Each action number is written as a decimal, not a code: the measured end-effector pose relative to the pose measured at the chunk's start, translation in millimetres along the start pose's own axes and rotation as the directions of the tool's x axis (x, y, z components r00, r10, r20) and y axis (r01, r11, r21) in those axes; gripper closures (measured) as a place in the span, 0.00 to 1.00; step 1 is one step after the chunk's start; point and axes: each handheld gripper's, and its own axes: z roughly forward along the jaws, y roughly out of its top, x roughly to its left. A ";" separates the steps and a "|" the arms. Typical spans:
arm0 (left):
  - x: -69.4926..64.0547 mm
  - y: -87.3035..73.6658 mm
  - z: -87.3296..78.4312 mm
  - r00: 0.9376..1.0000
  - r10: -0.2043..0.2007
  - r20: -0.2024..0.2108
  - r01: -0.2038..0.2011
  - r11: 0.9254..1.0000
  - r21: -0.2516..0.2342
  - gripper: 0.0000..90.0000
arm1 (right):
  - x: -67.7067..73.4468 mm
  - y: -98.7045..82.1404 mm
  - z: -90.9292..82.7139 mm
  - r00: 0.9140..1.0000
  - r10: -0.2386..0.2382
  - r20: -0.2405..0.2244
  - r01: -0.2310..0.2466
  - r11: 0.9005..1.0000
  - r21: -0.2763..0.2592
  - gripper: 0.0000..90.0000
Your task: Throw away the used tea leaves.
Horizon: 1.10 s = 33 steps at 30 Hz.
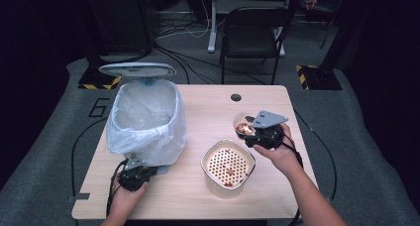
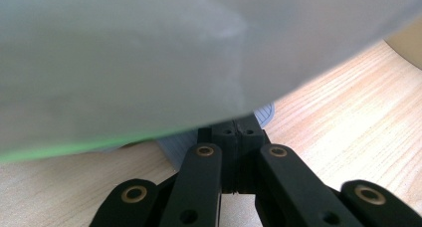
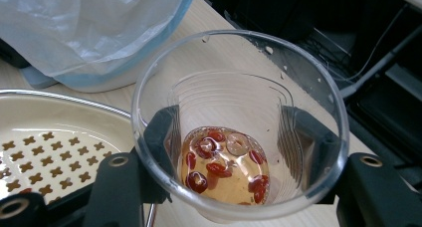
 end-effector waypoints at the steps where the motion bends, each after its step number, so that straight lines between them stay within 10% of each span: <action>1: -0.1 0.0 0.0 1.000 -0.001 0.000 0.001 1.000 -0.001 1.00 | 1.3 0.4 2.2 1.000 -0.021 -0.005 0.021 1.000 -0.007 0.47; 14: 0.0 -0.1 0.2 1.000 -0.005 0.004 0.005 1.000 -0.003 1.00 | 20.5 9.7 6.9 0.978 -0.206 -0.016 0.205 0.979 -0.014 0.47; 26: -0.2 -0.2 0.1 1.000 -0.004 0.001 0.004 1.000 -0.003 1.00 | 36.7 11.0 0.2 0.928 -0.372 0.034 0.372 0.928 0.000 0.48; 33: -0.2 -0.2 0.1 1.000 -0.004 0.002 0.004 1.000 -0.003 1.00 | 45.3 10.2 -1.4 0.883 -0.467 0.056 0.466 0.884 0.021 0.48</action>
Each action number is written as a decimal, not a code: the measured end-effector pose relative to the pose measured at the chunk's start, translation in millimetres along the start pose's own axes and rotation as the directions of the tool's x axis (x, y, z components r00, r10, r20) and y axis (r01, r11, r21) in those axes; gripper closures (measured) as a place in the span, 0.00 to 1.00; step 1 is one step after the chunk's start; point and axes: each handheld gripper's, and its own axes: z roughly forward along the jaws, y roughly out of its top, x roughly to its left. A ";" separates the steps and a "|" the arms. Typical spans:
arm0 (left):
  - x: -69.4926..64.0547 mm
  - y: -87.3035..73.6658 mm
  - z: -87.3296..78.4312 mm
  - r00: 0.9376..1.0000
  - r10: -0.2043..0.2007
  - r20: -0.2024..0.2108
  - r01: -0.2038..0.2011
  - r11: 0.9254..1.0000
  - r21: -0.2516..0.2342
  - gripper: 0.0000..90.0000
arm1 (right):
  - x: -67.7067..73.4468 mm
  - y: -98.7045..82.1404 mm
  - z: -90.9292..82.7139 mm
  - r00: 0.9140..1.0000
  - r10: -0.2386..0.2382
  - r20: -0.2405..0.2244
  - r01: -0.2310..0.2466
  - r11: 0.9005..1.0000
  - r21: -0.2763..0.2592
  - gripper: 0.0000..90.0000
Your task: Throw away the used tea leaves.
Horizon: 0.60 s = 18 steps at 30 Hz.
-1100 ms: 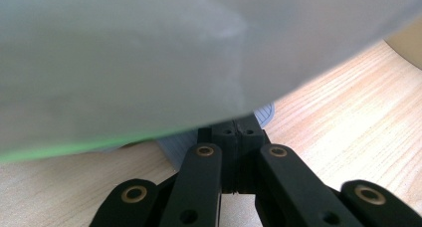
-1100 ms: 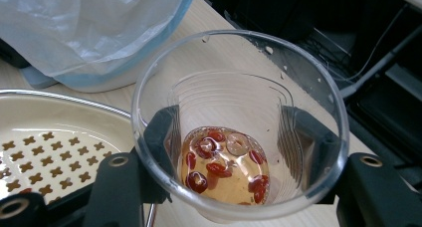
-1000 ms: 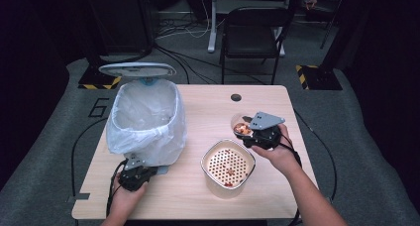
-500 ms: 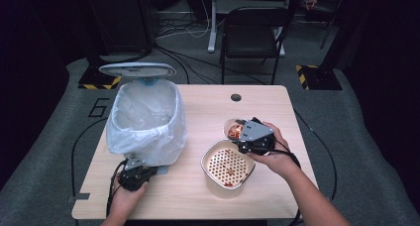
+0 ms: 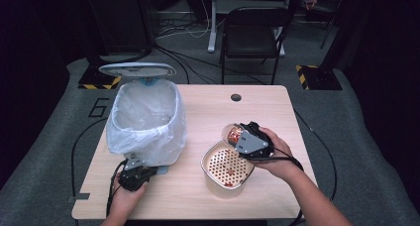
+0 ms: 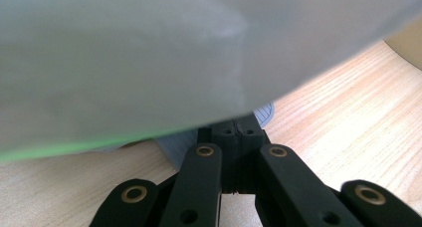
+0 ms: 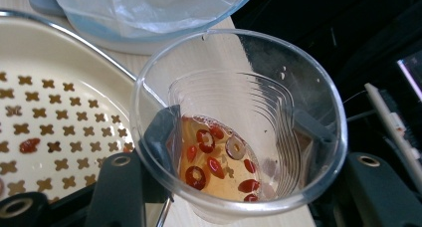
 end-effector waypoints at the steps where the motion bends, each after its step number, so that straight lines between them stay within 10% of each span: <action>1: 0.0 0.0 0.0 1.000 0.000 0.000 0.000 1.000 0.000 1.00 | 1.7 1.0 -0.1 1.000 -0.016 0.008 0.016 1.000 0.003 0.48; 18: 0.1 0.0 -0.1 1.000 0.002 0.000 -0.002 1.000 0.001 1.00 | 16.8 12.7 -1.3 0.968 -0.244 0.063 0.239 0.967 0.088 0.49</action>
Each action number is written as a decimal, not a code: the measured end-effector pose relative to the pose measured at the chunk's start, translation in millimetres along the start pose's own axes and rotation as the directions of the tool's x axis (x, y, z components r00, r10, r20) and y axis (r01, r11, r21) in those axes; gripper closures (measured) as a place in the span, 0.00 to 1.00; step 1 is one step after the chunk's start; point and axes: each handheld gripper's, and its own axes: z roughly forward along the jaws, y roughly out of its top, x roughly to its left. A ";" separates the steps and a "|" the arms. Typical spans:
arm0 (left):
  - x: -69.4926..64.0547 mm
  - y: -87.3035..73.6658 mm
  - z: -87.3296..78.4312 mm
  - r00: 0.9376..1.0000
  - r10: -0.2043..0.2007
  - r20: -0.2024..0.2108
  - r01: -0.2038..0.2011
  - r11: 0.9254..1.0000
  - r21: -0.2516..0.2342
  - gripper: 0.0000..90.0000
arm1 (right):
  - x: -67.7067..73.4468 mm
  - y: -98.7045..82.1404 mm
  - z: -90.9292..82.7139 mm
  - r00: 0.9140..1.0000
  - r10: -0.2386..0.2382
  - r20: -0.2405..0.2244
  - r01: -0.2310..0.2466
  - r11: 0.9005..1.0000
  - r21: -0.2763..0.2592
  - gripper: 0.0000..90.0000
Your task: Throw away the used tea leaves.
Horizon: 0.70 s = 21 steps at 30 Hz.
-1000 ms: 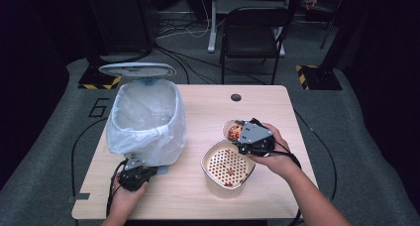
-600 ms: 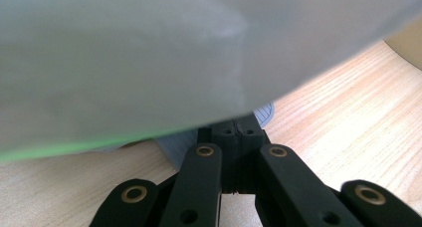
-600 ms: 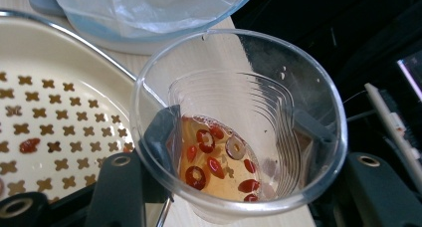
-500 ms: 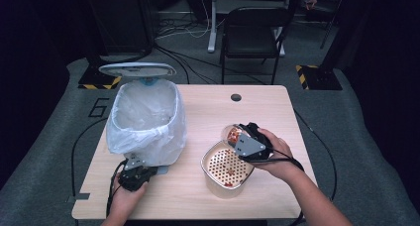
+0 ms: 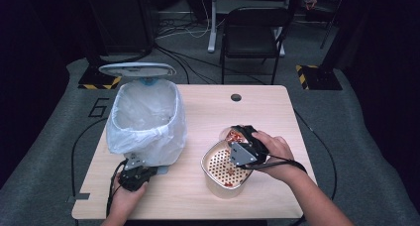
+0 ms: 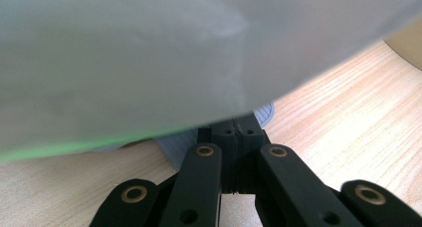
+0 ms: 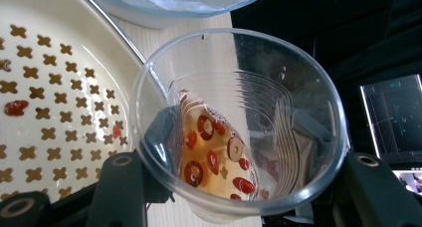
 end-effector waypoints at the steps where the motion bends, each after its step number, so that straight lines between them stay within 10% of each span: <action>1: 0.0 0.0 0.0 1.000 0.000 0.000 0.000 1.000 0.000 1.00 | 0.1 0.6 0.0 1.000 -0.008 -0.002 0.008 1.000 0.000 0.49; 21: 0.3 -0.1 -0.3 1.000 0.000 -0.004 0.000 1.000 0.002 1.00 | 8.9 2.9 -1.8 0.988 -0.154 0.030 0.153 0.988 0.032 0.51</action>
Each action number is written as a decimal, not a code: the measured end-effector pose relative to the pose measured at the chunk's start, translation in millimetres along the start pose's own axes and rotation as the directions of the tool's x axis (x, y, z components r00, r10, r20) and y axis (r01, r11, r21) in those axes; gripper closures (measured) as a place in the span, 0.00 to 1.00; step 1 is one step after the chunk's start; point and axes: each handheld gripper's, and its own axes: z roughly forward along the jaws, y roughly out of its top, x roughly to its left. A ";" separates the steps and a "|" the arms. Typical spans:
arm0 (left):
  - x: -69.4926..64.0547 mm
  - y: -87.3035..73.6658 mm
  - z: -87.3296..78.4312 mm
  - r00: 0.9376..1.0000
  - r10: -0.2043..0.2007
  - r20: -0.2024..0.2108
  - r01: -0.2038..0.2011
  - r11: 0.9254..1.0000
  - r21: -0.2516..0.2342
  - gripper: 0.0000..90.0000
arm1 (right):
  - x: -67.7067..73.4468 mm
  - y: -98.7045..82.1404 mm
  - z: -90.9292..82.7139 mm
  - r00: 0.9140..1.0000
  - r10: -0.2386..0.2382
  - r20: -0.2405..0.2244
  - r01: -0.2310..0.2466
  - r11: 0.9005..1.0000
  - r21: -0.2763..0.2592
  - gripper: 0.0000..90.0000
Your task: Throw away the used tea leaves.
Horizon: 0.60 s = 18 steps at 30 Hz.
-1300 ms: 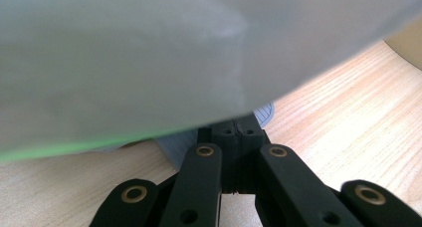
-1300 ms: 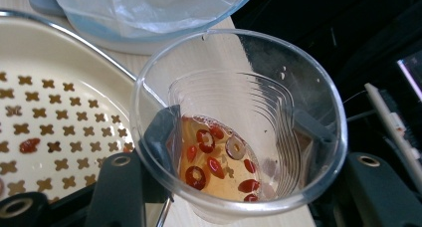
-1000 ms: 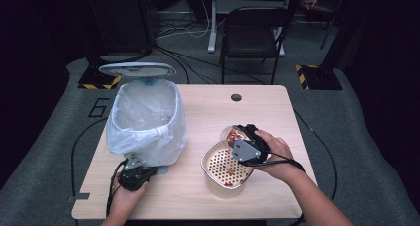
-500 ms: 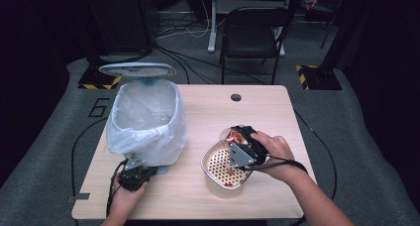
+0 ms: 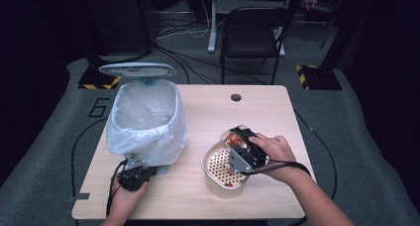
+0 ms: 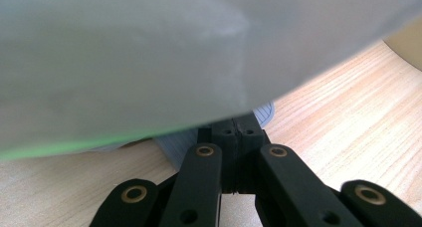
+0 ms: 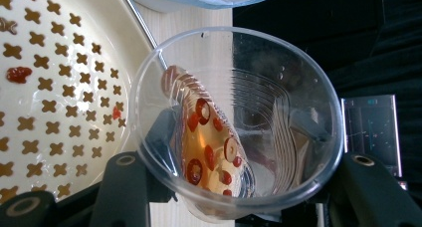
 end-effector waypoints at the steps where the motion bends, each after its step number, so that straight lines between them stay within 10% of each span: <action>1: 0.0 0.0 0.0 1.000 -0.001 0.000 0.001 1.000 -0.001 1.00 | 0.5 0.5 -0.2 1.000 -0.011 0.004 0.011 1.000 0.002 0.51; 18: -1.3 -0.4 0.3 1.000 -0.021 -0.011 0.021 1.000 -0.006 1.00 | 15.0 5.5 -0.4 0.978 -0.204 0.035 0.202 0.977 0.067 0.51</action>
